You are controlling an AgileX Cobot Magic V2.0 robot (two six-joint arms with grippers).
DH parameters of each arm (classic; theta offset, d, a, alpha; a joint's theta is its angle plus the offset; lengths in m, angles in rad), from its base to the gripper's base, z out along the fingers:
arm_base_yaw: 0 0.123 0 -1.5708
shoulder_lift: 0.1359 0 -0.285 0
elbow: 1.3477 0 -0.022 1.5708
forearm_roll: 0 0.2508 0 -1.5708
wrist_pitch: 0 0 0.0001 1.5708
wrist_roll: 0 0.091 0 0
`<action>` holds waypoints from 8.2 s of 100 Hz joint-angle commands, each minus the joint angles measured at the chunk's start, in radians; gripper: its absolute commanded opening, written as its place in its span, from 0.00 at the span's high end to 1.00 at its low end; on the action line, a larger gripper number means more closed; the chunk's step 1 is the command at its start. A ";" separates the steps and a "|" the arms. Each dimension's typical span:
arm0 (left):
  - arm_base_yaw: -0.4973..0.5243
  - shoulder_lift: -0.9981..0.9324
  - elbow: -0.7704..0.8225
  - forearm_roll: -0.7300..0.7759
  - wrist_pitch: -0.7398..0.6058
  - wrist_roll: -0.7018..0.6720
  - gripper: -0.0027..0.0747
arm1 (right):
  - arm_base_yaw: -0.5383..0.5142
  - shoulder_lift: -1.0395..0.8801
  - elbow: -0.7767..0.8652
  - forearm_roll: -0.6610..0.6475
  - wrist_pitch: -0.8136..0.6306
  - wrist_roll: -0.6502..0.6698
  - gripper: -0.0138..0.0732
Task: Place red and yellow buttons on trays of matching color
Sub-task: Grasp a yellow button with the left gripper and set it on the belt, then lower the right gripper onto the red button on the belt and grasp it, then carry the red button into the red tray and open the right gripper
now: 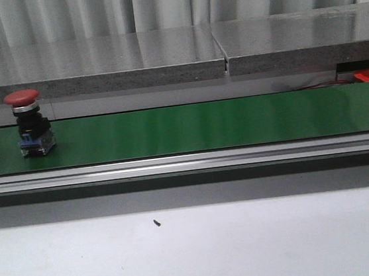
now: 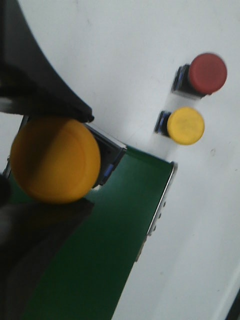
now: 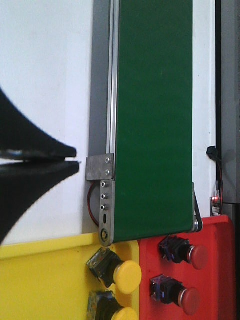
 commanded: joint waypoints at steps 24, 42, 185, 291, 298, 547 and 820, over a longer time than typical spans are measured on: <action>-0.056 -0.046 0.067 -0.021 -0.098 -0.007 0.75 | 0.000 0.002 -0.024 0.005 -0.066 0.000 0.92; -0.056 0.003 0.083 -0.026 -0.092 -0.007 0.74 | 0.000 0.002 -0.024 0.005 -0.066 0.000 0.92; -0.450 -0.535 0.298 -0.019 -0.266 0.138 0.99 | 0.000 0.002 -0.024 0.005 -0.066 0.000 0.92; -0.480 -1.291 0.869 -0.033 -0.307 0.138 0.99 | 0.000 0.004 -0.026 0.005 -0.098 0.000 0.92; -0.480 -1.290 0.869 -0.033 -0.307 0.138 0.99 | 0.000 0.016 -0.043 0.004 -0.097 0.000 0.92; -0.480 -1.290 0.869 -0.033 -0.307 0.138 0.99 | 0.367 1.452 -1.214 0.173 0.398 -0.066 0.43; -0.480 -1.290 0.869 -0.033 -0.307 0.138 0.99 | -0.293 1.780 -1.573 0.180 0.215 -0.082 0.52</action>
